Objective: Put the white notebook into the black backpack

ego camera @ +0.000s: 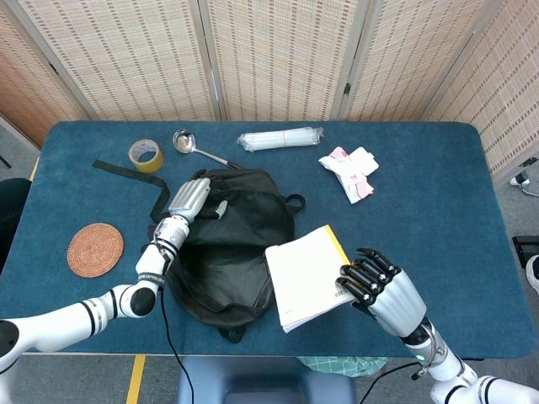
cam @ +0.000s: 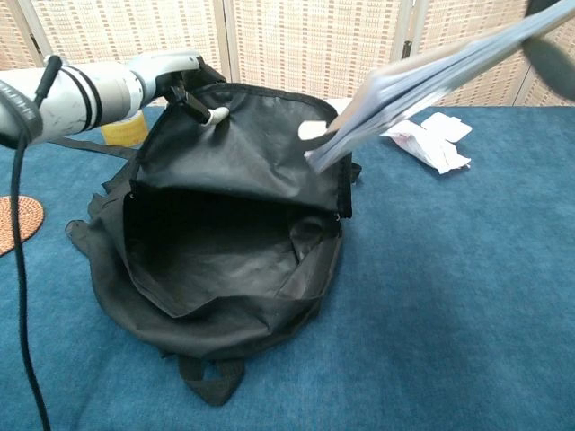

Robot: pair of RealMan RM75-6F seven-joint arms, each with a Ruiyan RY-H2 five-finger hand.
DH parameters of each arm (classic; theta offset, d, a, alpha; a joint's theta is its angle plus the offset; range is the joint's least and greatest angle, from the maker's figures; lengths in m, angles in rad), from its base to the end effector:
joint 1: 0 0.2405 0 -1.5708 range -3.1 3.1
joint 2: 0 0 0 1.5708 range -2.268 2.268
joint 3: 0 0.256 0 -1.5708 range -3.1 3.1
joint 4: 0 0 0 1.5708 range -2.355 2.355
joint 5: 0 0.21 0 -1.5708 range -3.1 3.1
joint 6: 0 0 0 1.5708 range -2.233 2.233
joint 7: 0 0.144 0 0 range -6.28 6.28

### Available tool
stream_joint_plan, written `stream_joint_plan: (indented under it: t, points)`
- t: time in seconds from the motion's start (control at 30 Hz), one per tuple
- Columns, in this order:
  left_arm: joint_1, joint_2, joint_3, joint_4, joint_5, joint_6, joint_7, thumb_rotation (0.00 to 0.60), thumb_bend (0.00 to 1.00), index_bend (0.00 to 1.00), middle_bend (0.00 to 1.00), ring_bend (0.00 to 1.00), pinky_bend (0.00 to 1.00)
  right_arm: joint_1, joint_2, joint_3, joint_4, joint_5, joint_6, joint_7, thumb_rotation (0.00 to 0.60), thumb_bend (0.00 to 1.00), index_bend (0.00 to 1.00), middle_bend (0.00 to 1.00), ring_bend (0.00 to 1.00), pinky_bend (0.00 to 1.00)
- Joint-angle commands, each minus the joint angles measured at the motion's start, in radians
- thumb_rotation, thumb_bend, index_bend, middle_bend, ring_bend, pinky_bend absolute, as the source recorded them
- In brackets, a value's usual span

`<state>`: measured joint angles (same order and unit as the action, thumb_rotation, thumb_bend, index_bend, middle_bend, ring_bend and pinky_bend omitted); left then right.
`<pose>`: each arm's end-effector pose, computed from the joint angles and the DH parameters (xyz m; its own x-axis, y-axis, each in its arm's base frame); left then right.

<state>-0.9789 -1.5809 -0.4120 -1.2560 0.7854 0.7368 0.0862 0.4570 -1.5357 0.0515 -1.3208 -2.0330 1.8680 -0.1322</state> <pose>-0.0875 0.4434 0.0072 0.0499 0.3234 0.9450 0.9845 -0.1753 0.0080 -0.1605 -0.2263 0.0777 0.0675 0.4406 0.8952 -0.5747 -0.7162 0.3958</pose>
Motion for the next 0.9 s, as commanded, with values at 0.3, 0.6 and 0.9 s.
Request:
stream_joint_plan:
  t: [0.3, 0.6, 0.9]
  points:
    - [-0.075, -0.033, -0.023, 0.103, -0.165, -0.039, 0.041, 0.6, 0.58, 0.58, 0.37, 0.29, 0.0, 0.089, -0.152, 0.005, 0.039, 0.003, -0.188, 0.004, 0.6, 0.45, 0.95, 0.58, 0.55, 0.42]
    - [-0.091, -0.031, -0.009, 0.123, -0.224, -0.05, 0.056, 0.6, 0.58, 0.57, 0.37, 0.29, 0.0, 0.187, -0.352, 0.056, 0.256, 0.04, -0.278, 0.007, 0.6, 0.45, 0.96, 0.58, 0.56, 0.43]
    - [-0.084, -0.011, -0.001, 0.1, -0.229, -0.048, 0.042, 0.6, 0.58, 0.57, 0.37, 0.29, 0.0, 0.239, -0.513, 0.036, 0.536, 0.073, -0.314, 0.058, 0.6, 0.45, 0.96, 0.58, 0.57, 0.45]
